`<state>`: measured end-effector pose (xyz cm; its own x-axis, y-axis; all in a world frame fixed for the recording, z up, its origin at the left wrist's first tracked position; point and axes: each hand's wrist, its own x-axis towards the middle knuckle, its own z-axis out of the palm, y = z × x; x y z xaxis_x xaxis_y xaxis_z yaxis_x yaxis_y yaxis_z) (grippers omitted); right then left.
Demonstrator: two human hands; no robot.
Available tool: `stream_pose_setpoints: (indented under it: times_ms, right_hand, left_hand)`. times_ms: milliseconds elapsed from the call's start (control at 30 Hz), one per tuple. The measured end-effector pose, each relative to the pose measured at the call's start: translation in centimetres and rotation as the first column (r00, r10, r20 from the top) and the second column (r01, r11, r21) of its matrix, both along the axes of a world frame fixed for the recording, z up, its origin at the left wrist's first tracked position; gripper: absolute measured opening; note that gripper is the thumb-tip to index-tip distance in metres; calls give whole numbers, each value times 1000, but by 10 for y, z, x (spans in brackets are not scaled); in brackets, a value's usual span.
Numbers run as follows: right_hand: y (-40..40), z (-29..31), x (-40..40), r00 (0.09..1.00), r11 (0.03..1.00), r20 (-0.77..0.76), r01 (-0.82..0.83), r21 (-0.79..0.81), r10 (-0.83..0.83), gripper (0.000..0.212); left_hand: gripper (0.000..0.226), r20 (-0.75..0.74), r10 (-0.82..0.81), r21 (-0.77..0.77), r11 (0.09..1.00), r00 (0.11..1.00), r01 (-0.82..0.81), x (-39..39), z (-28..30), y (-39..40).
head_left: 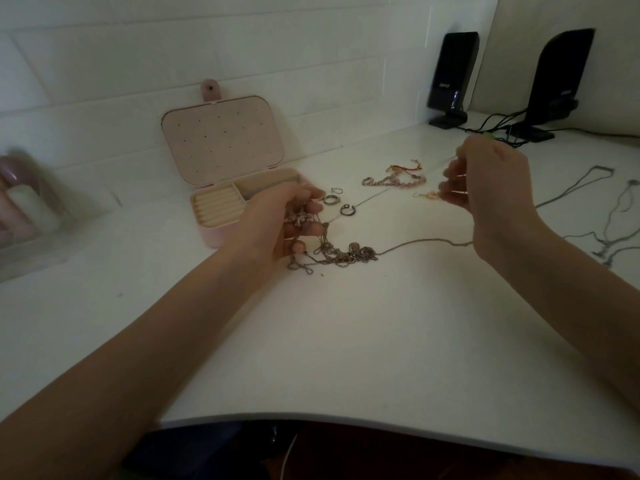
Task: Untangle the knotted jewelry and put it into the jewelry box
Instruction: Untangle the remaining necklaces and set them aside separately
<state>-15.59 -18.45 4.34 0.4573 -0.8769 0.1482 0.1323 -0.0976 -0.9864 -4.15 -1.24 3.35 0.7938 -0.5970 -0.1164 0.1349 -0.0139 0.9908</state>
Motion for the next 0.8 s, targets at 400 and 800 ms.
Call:
stream_pose_setpoints:
  times_ms: [400, 800]
  right_hand:
    - [12, -17, 4, 924, 896, -381, -206, -394, 45, 7]
    - [31, -20, 9, 894, 839, -353, -403, -366, 275, 32]
  left_hand:
    - [42, 106, -183, -61, 980, 977, 190, -7, 1, 0]
    - [69, 150, -352, -62, 929, 924, 364, -15, -1, -1]
